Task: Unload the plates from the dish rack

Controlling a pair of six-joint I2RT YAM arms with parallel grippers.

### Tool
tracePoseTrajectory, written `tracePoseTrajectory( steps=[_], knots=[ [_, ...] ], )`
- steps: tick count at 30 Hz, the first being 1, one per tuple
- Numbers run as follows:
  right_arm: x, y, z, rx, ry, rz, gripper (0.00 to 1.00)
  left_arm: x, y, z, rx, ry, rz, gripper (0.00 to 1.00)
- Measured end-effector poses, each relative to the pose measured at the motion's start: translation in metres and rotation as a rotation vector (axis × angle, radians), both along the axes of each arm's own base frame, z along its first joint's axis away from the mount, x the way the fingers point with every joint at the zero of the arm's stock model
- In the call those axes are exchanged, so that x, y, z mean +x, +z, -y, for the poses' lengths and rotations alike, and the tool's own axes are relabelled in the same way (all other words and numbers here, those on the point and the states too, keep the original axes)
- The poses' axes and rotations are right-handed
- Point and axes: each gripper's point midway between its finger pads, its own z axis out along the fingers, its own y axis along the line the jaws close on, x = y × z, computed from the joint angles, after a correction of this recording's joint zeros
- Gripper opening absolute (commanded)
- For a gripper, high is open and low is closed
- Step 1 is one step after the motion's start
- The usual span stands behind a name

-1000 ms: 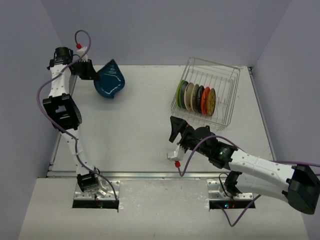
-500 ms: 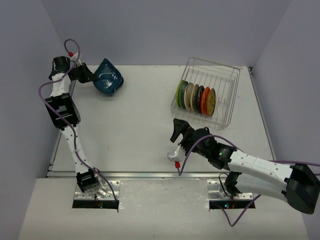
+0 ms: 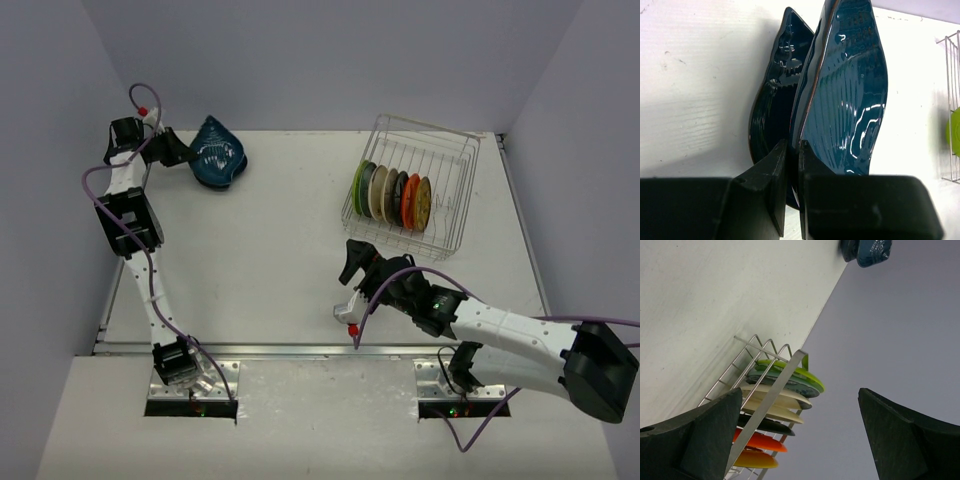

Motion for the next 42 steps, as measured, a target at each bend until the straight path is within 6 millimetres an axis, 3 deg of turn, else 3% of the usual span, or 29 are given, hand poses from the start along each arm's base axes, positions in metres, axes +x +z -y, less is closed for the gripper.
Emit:
tracePoseTrajectory(
  steps=[3, 7, 15, 18, 19, 21, 22, 29, 35, 37, 39, 42],
  knots=[
    [0.000, 0.000, 0.000, -0.001, -0.001, -0.001, 0.99, -0.001, -0.002, 0.001, -0.006, -0.002, -0.006, 0.05],
    [0.001, -0.001, 0.001, -0.002, -0.004, -0.003, 0.99, 0.000, 0.000, 0.001, 0.004, -0.015, 0.007, 0.20],
    [0.001, -0.004, 0.003, -0.011, -0.009, -0.012, 0.99, 0.001, 0.001, -0.004, 0.040, -0.013, 0.022, 0.19],
    [0.000, -0.006, 0.004, -0.018, -0.009, -0.017, 0.99, 0.001, 0.000, -0.004, 0.046, -0.015, 0.024, 0.43],
    [0.000, -0.006, 0.004, -0.019, -0.009, -0.018, 0.99, 0.001, 0.001, -0.004, 0.047, -0.017, 0.027, 0.60],
    [0.000, -0.006, 0.004, -0.020, -0.010, -0.019, 0.99, 0.001, 0.000, -0.005, 0.056, -0.019, 0.028, 0.74],
    [0.000, -0.007, 0.004, -0.021, -0.010, -0.019, 0.99, 0.001, -0.001, -0.005, 0.059, -0.020, 0.029, 0.77],
    [0.003, -0.001, 0.003, -0.008, -0.030, -0.022, 0.99, 0.002, 0.000, -0.006, 0.060, -0.018, 0.032, 0.85],
    [0.018, 0.027, 0.004, 0.081, -0.138, -0.034, 0.99, -0.008, 0.004, -0.005, 0.076, 0.004, 0.005, 0.82],
    [0.031, 0.043, 0.007, 0.162, -0.235, -0.082, 0.99, -0.020, 0.014, -0.005, 0.097, 0.030, -0.016, 0.82],
    [0.050, 0.065, 0.015, 0.259, -0.361, -0.132, 0.99, -0.034, 0.037, -0.004, 0.130, 0.061, -0.014, 0.82],
    [0.087, 0.102, 0.048, 0.493, -0.599, -0.221, 0.99, -0.051, 0.100, -0.005, 0.208, 0.110, 0.076, 0.81]
  ],
)
